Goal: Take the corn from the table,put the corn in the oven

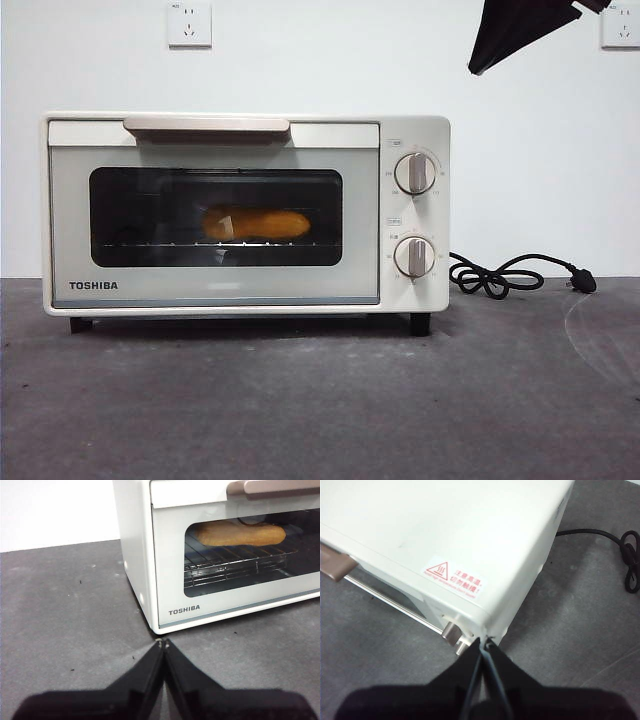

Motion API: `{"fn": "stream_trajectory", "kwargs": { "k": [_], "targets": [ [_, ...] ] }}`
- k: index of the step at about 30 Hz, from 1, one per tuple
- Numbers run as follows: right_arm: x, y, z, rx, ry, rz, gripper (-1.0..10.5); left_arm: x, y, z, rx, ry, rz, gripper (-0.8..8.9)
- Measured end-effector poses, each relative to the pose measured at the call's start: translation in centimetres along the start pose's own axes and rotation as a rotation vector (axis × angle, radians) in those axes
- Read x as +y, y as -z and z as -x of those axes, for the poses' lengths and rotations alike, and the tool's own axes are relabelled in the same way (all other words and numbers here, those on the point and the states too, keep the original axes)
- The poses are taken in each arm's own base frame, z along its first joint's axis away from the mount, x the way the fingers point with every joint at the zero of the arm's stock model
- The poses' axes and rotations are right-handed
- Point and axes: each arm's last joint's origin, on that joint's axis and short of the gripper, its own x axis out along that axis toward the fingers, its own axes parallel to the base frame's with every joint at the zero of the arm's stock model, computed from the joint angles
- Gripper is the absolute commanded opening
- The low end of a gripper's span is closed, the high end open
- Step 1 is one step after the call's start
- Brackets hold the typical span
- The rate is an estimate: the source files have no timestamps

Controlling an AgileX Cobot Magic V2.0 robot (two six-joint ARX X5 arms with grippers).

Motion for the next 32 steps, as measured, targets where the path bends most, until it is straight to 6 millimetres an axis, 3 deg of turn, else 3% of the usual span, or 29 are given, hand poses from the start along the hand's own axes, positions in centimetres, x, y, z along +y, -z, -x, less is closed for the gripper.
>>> {"fn": "stream_trajectory", "kwargs": {
  "k": [32],
  "targets": [
    [0.00, 0.00, 0.01, 0.000, 0.000, 0.000, 0.0, -0.25, 0.01, -0.20, 0.010, 0.027, -0.007, -0.04]
  ]
}}
